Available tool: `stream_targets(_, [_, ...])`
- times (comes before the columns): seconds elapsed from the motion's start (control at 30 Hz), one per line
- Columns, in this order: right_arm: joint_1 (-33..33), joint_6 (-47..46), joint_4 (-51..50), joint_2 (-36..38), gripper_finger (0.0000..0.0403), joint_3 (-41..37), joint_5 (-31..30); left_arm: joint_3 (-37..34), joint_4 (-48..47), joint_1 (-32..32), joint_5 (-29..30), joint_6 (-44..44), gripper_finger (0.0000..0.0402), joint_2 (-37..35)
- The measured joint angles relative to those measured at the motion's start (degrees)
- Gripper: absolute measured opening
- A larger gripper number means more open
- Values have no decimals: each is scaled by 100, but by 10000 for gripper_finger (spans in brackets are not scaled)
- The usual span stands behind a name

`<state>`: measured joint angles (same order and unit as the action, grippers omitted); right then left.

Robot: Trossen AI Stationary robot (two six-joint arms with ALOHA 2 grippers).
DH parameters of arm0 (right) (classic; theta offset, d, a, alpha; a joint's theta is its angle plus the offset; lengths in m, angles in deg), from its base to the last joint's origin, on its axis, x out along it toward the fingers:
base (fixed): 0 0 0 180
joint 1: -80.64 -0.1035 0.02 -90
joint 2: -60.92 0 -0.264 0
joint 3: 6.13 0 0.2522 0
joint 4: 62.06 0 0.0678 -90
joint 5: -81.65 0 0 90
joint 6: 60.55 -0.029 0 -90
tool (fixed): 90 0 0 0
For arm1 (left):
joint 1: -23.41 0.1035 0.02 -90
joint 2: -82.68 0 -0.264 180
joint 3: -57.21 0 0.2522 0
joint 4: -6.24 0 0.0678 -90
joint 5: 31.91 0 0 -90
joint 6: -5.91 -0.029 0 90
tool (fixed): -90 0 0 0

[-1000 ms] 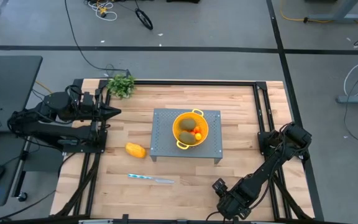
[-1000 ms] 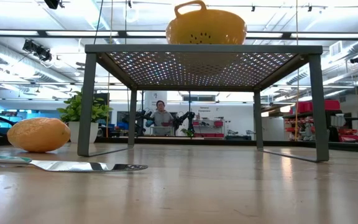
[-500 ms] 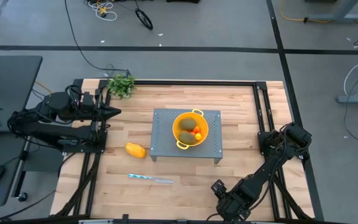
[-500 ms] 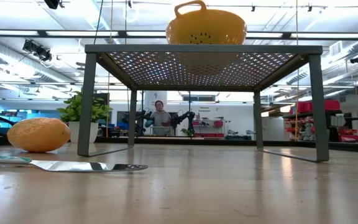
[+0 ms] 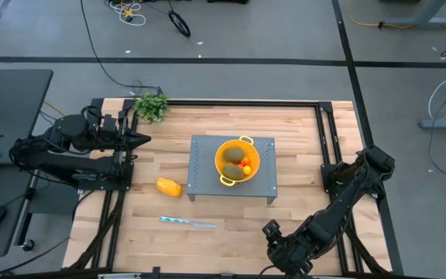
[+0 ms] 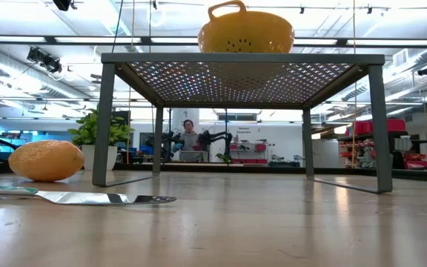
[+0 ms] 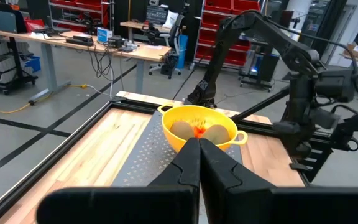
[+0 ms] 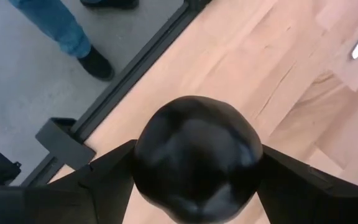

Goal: Pick & Place Fruit
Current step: Put the plum into the strainer bowl on the shelf

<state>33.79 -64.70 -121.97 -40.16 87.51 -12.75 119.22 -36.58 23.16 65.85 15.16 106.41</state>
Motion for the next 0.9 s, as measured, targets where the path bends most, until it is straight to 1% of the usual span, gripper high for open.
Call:
stream_targets(0.13, [0,-102,-55,90,295,0,5,0,0,1,-134,0,2,0])
stream_targets(0.4, [13,-151,-128,92,294,0,4,0,2,1,-139,-2,2,-2])
stream_targets(0.53, [54,-148,-157,92,287,40,4,0,2,-1,-139,0,2,-1])
stream_targets(0.67, [175,-146,-226,92,281,258,-103,0,2,0,-139,39,2,0])
stream_targets(0.77, [270,-131,-564,92,279,540,-312,0,2,1,-149,63,2,0])
stream_targets(0.9, [381,-99,-1171,92,279,977,-445,0,2,0,-224,63,2,-2])
